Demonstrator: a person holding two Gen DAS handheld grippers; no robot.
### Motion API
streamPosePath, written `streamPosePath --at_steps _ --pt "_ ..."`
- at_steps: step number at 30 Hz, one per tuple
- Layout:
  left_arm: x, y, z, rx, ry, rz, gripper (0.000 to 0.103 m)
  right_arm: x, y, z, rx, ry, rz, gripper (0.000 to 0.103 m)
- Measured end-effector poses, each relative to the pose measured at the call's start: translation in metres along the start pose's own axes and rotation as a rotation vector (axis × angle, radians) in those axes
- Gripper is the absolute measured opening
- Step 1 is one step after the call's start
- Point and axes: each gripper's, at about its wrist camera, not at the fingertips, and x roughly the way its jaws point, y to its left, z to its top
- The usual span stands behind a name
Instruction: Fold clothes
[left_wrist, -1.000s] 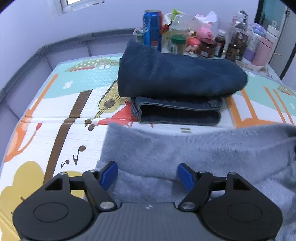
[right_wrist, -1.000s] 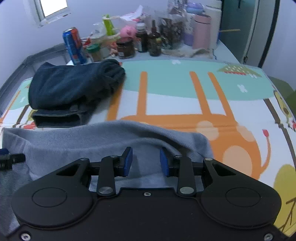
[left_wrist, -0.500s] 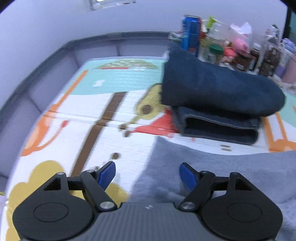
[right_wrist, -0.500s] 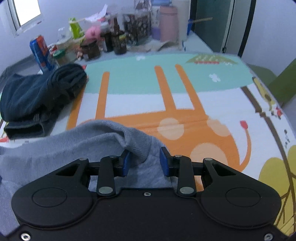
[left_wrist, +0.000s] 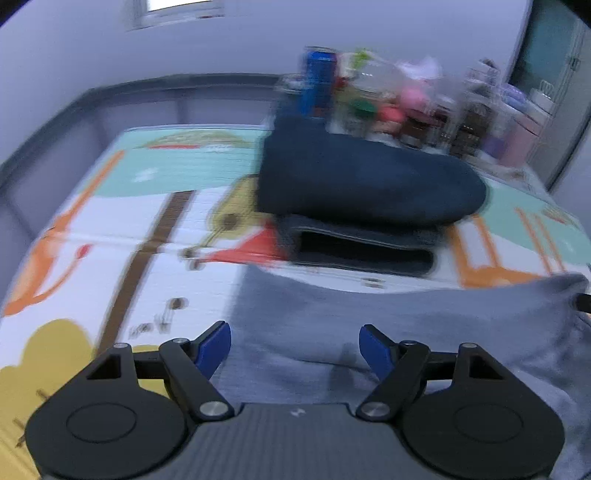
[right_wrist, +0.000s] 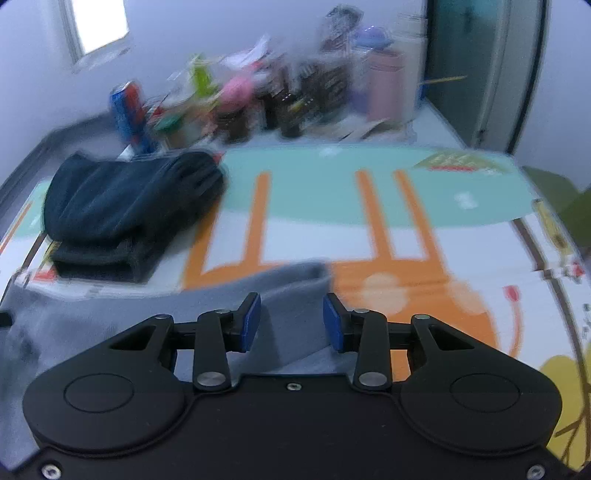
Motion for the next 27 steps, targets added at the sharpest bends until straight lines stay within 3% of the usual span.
streamPosePath --at_steps 5,9,15,16,20,24,27 --pt "0.009 -0.034 0.001 0.077 0.002 -0.031 0.079 0.018 0.029 -0.005 -0.011 0.073 0.004 0.038" --pt "0.021 -0.056 0.001 0.119 0.022 -0.045 0.079 0.033 0.041 -0.005 -0.042 0.115 -0.053 0.043" --pt "0.042 -0.076 -0.004 0.172 0.063 -0.007 0.079 0.052 0.048 -0.011 -0.059 0.144 -0.093 0.043" --pt "0.045 -0.077 -0.005 0.172 0.072 -0.008 0.077 0.054 0.049 -0.012 -0.063 0.145 -0.095 0.043" --pt "0.053 -0.078 -0.009 0.148 0.096 -0.048 0.040 0.058 0.050 -0.017 -0.067 0.131 -0.090 0.032" --pt "0.049 -0.080 -0.010 0.151 0.080 -0.048 0.024 0.053 0.048 -0.017 -0.058 0.119 -0.074 0.012" --pt "0.041 -0.075 -0.005 0.118 0.066 -0.075 0.017 0.043 0.044 -0.014 -0.033 0.102 -0.053 0.004"
